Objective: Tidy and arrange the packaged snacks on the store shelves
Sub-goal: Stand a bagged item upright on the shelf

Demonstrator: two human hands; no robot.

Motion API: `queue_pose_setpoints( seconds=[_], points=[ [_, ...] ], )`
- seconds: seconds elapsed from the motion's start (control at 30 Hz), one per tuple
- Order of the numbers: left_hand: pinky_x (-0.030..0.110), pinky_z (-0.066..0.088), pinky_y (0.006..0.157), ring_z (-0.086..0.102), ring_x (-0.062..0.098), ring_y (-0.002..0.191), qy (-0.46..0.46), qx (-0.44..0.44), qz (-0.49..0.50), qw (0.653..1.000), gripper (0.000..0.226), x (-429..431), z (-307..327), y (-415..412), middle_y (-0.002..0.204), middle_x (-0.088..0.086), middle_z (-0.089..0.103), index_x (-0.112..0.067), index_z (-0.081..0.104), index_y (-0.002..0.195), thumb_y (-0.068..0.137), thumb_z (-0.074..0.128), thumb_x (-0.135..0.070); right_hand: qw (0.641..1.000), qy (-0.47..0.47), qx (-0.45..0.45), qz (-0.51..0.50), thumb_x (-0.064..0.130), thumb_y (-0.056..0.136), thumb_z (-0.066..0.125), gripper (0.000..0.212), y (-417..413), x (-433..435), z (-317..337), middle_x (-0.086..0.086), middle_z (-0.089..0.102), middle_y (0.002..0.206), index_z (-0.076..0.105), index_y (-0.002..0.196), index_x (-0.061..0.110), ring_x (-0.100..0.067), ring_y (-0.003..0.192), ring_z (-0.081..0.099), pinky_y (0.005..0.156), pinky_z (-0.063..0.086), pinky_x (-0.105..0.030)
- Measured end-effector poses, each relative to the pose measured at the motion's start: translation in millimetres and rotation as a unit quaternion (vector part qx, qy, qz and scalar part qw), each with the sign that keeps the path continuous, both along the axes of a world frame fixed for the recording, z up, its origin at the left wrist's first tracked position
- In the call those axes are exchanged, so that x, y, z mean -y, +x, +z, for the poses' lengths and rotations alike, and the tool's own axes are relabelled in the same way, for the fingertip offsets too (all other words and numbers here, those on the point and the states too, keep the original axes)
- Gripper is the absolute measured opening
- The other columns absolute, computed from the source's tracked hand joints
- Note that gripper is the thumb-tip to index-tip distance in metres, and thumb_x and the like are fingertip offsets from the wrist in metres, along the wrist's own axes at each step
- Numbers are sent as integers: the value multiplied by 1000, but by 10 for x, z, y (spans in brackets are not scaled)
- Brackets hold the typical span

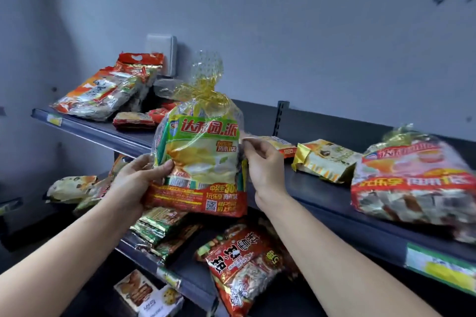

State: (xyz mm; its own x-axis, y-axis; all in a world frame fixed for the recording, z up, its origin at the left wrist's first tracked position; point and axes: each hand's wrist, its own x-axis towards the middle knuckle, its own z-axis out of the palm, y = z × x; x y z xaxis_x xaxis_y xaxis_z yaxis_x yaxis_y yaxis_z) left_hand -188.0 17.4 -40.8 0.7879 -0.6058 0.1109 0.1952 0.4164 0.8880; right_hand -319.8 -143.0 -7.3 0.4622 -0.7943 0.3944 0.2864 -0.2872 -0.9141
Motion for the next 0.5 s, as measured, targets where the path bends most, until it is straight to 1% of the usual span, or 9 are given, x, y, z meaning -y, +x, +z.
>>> queue_pose_setpoints(
  seconds=[0.07, 0.1, 0.17, 0.23, 0.27, 0.33, 0.4, 0.47, 0.5],
  points=[
    [40, 58, 53, 69, 22, 59, -8, 5, -25, 1000, 35, 127, 77, -106, 95, 13, 67, -12, 56, 94, 63, 72, -11, 1000, -9, 5, -26, 27, 93, 59, 18, -188, 6, 64, 1, 71, 84, 69, 81, 17, -17, 85, 67, 76, 54, -35],
    [44, 58, 56, 69, 24, 62, -16, 3, -38, 999, 33, 179, 111, -170, 98, 14, 68, -13, 56, 91, 62, 72, -12, 999, -7, 4, -31, 31, 92, 60, 19, -284, 14, 83, 0, 72, 86, 69, 80, 19, -20, 87, 67, 78, 54, -37],
    [52, 56, 68, 68, 27, 70, -28, -2, -64, 998, 37, 273, 175, -282, 104, 16, 68, -13, 57, 95, 62, 73, -15, 1000, -4, -6, -27, 37, 89, 62, 21, -480, 20, 101, -1, 73, 90, 71, 83, 20, -22, 90, 68, 80, 56, -39],
    [51, 57, 71, 69, 26, 70, -37, -5, -81, 996, 45, 356, 236, -373, 105, 16, 70, -12, 59, 105, 62, 73, -17, 999, -13, -27, -18, 39, 88, 64, 22, -667, 19, 93, 0, 73, 94, 71, 91, 18, -20, 90, 69, 77, 57, -35],
    [48, 59, 69, 71, 25, 70, -36, -7, -88, 995, 51, 399, 260, -418, 104, 15, 71, -11, 58, 110, 62, 74, -17, 999, -21, -35, -20, 37, 88, 64, 21, -756, 18, 93, -1, 73, 96, 71, 94, 18, -20, 91, 68, 76, 57, -34],
    [43, 59, 63, 72, 25, 70, -31, -14, -109, 993, 59, 490, 287, -523, 98, 15, 73, -11, 56, 118, 63, 76, -17, 997, -35, -47, -50, 31, 90, 64, 17, -925, 36, 117, -3, 72, 98, 69, 94, 16, -22, 94, 67, 79, 56, -37],
    [38, 58, 56, 72, 25, 67, -31, -3, -128, 991, 42, 593, 311, -648, 97, 16, 72, -11, 59, 108, 70, 76, -15, 991, -51, -55, -110, 27, 90, 64, 11, -1094, 84, 166, -4, 71, 94, 68, 85, 17, -24, 94, 66, 83, 54, -43],
    [35, 57, 53, 71, 24, 64, -30, 17, -142, 989, 20, 720, 346, -809, 96, 16, 70, -11, 61, 94, 77, 73, -12, 980, -67, -62, -177, 22, 89, 64, 15, -1281, 146, 221, -5, 69, 88, 64, 74, 19, -26, 91, 65, 81, 53, -46],
    [34, 57, 52, 71, 23, 64, -29, 26, -149, 988, 16, 795, 372, -899, 94, 16, 70, -11, 61, 91, 79, 72, -12, 973, -74, -65, -207, 22, 89, 64, 18, -1381, 179, 245, -5, 69, 85, 62, 71, 20, -27, 88, 65, 79, 53, -46]
  ],
)
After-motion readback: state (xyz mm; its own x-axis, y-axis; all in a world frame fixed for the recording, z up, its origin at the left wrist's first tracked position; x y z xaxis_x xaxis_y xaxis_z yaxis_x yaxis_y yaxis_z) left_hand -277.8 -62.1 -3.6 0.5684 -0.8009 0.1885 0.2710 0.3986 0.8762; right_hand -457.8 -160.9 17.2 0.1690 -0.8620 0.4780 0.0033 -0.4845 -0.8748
